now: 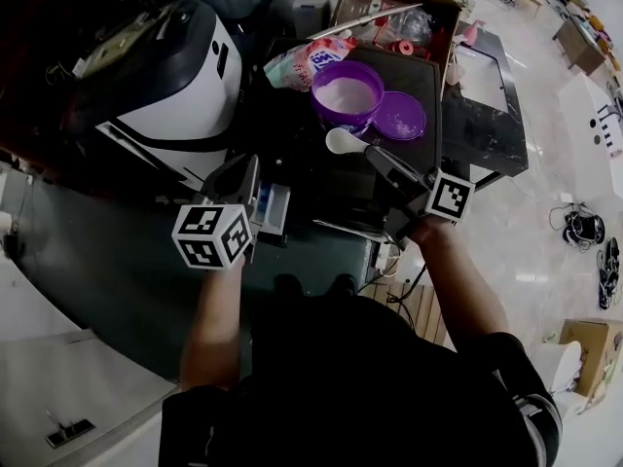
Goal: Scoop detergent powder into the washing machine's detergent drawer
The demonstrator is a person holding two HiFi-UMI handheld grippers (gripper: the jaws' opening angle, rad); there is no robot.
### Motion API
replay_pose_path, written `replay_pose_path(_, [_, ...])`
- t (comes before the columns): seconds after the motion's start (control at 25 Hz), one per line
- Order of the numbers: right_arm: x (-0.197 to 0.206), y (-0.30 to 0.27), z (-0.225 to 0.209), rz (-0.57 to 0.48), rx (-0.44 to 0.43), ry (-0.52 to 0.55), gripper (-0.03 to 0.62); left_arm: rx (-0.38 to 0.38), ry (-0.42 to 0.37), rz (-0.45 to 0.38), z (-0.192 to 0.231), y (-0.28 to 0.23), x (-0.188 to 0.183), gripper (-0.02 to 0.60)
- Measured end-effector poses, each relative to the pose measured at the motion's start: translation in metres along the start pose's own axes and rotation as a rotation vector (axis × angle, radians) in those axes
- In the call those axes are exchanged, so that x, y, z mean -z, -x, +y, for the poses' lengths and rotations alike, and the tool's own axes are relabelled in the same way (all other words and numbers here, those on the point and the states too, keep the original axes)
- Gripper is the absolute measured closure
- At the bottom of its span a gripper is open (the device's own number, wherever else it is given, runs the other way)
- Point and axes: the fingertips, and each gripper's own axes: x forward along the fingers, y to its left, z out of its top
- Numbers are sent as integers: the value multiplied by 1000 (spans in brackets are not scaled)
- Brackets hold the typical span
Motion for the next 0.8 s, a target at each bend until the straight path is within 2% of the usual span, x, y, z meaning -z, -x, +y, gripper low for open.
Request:
replay_pose_path(0.12, [-16,8,6,-53,-20,-39,576,26,-10,-35,-12,-3,-17,574])
replay_pose_path(0.28, [-30,11,19,-94,-22,-36,576,61,-33,-58,-15,-7,-33,574])
replay_pose_path(0.52, [-47,12,44,-162,-16,26,576,88,-39,-111,-7,-3,-52,574])
replay_pose_path(0.8, [-62,11,67,-220,25,149,576,103,-74,-162,-4,3,-73,574])
